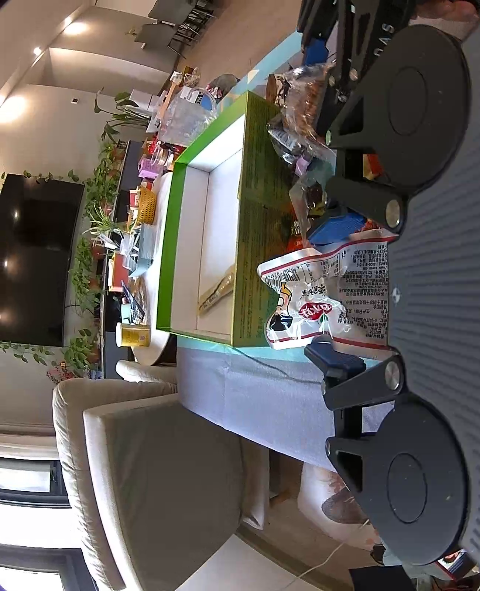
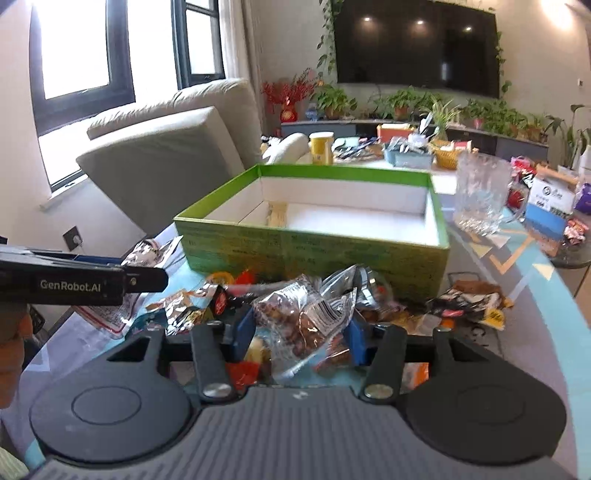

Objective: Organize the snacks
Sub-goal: 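Grasp the white printed snack bag with the left gripper while the right grasps a clear bag of brown snacks, then carry the white bag with the left gripper while the right carries the clear bag over the box, then lower and release the white bag with the left gripper while the right releases the clear bag into the box, then move the left gripper back to the table and grasp the pink candy packet, then lift the pink candy packet with the left gripper toward the box, then carry the pink packet with the left gripper while the right grasps the fries bag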

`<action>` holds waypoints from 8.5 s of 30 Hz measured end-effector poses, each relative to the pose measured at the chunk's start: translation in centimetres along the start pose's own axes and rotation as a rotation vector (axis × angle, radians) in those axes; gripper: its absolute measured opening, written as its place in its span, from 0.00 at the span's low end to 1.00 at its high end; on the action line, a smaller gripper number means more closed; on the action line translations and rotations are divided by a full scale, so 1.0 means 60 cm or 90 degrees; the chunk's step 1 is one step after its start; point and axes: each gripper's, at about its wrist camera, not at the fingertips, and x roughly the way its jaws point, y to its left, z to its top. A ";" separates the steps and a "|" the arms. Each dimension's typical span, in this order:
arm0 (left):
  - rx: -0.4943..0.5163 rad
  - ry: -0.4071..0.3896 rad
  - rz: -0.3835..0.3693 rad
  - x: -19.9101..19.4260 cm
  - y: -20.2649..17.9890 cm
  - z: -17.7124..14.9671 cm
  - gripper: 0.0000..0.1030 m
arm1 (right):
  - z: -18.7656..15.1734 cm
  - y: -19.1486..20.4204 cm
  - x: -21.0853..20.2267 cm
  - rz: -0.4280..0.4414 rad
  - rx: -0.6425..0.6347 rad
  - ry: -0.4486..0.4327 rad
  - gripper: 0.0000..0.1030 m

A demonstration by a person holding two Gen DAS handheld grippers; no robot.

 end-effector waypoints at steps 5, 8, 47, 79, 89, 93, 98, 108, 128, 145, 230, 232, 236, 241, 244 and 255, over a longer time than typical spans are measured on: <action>0.000 -0.004 0.000 -0.007 -0.004 0.001 0.55 | 0.001 -0.021 -0.012 -0.012 0.026 -0.011 0.49; 0.003 -0.008 0.000 -0.010 -0.007 0.002 0.55 | 0.004 -0.028 -0.020 -0.015 0.039 -0.022 0.49; 0.018 -0.128 -0.004 0.079 -0.065 0.150 0.55 | 0.117 -0.061 0.051 -0.015 0.037 -0.101 0.49; 0.027 0.055 0.043 0.209 -0.051 0.103 0.59 | 0.093 -0.079 0.146 -0.070 0.042 0.057 0.49; 0.002 0.065 0.032 0.168 -0.050 0.084 0.58 | 0.083 -0.082 0.104 -0.065 0.036 0.044 0.50; 0.003 0.063 0.031 0.150 -0.051 0.071 0.58 | 0.076 -0.080 0.090 -0.069 0.034 0.042 0.50; 0.001 0.069 0.032 0.129 -0.048 0.059 0.58 | 0.067 -0.076 0.070 -0.055 0.041 0.045 0.50; -0.033 0.024 0.017 0.052 -0.024 0.072 0.58 | 0.067 -0.067 0.003 -0.069 0.045 -0.032 0.50; -0.047 0.086 0.037 -0.007 0.040 -0.034 0.58 | 0.029 -0.043 -0.045 -0.037 0.042 -0.028 0.50; -0.010 0.097 -0.026 -0.023 0.051 -0.090 0.18 | -0.016 0.015 -0.049 0.026 -0.036 0.021 0.50; 0.173 0.102 -0.165 -0.078 0.037 -0.150 0.64 | -0.034 0.072 0.011 0.034 -0.029 0.107 0.50; 0.157 0.093 -0.164 -0.081 0.039 -0.151 0.57 | -0.033 0.078 0.015 0.028 -0.039 0.107 0.50; 0.113 0.080 -0.176 -0.093 0.043 -0.149 0.51 | -0.034 0.085 0.028 0.017 -0.043 0.119 0.50; 0.102 0.066 -0.168 -0.107 0.040 -0.142 0.37 | -0.039 0.087 0.031 0.025 -0.043 0.122 0.50; 0.095 0.067 -0.172 -0.113 0.038 -0.142 0.32 | -0.039 0.085 0.031 0.019 -0.050 0.125 0.49; 0.088 0.020 -0.181 -0.142 0.027 -0.124 0.32 | -0.038 0.072 -0.009 0.029 -0.051 0.094 0.49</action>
